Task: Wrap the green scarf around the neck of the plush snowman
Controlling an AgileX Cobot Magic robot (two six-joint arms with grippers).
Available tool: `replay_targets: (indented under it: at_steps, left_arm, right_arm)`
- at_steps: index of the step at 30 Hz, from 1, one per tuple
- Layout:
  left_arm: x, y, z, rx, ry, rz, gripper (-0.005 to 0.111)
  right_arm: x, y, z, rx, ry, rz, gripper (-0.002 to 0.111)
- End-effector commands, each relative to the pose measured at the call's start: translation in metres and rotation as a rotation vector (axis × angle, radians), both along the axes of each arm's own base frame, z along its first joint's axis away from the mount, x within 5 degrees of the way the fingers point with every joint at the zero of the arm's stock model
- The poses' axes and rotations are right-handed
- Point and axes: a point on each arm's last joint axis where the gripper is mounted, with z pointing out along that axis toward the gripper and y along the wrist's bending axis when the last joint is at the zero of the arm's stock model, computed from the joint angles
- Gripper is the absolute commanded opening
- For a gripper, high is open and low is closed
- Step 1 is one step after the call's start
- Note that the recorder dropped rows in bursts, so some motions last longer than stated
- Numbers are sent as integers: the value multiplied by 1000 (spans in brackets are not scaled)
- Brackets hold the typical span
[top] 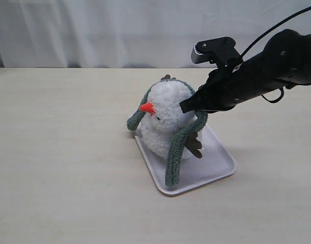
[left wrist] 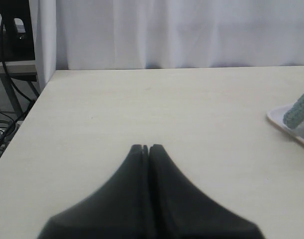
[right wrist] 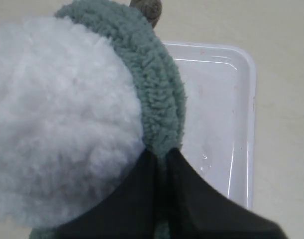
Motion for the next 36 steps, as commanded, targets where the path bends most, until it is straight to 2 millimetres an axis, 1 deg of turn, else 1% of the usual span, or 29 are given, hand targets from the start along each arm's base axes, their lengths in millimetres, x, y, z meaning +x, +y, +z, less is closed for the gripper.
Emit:
replay_targets:
  at_steps: [1, 2, 3, 6, 8, 9, 11, 14, 16, 18, 22, 25, 29, 31, 33, 35, 36]
  left_arm:
    - [0, 0, 0, -2, -7, 5, 0]
    - [0, 0, 0, -2, -7, 5, 0]
    - [0, 0, 0, -2, -7, 5, 0]
    - [0, 0, 0, -2, -7, 5, 0]
    - [0, 0, 0, -2, -7, 5, 0]
    - [0, 0, 0, -2, -7, 5, 0]
    - [0, 0, 0, -2, -7, 5, 0]
    - [0, 0, 0, -2, -7, 5, 0]
    - [0, 0, 0, -2, -7, 5, 0]
    - [0, 0, 0, -2, -7, 5, 0]
    - [0, 0, 0, -2, -7, 5, 0]
    - [0, 0, 0, -2, -7, 5, 0]
    - [0, 0, 0, -2, -7, 5, 0]
    - [0, 0, 0, -2, -7, 5, 0]
    - [0, 0, 0, -2, -7, 5, 0]
    - [0, 0, 0, -2, -7, 5, 0]
    - [0, 0, 0, -2, -7, 5, 0]
  right_arm:
    - [-1, -1, -1, -1, 25, -3, 4]
    - [-1, -1, -2, -2, 33, 0, 5]
    - [-3, -1, -2, -5, 50, 6, 8]
    - [-4, -1, -3, -7, 68, 12, 29]
    - [-5, -1, -3, -8, 72, 14, 39]
    - [-5, -1, -3, -8, 73, 15, 49]
    - [-7, -1, 1, -5, 68, 17, 54]
    - [-11, -3, 15, 5, 37, 23, 54]
    - [-20, -5, 30, 15, 22, 35, 54]
    - [-27, -6, 38, 20, 32, 48, 54]
    - [-39, -4, 38, 45, 153, 79, 54]
    - [-45, -1, 37, 63, 211, 102, 54]
    - [-56, 7, 39, 127, 288, 217, 53]
    - [-64, 15, 40, 143, 314, 321, 48]
    - [-72, 24, 39, 112, 318, 405, 41]
    - [-79, 34, 37, 66, 314, 448, 37]
    - [-83, 39, 36, 39, 317, 459, 37]
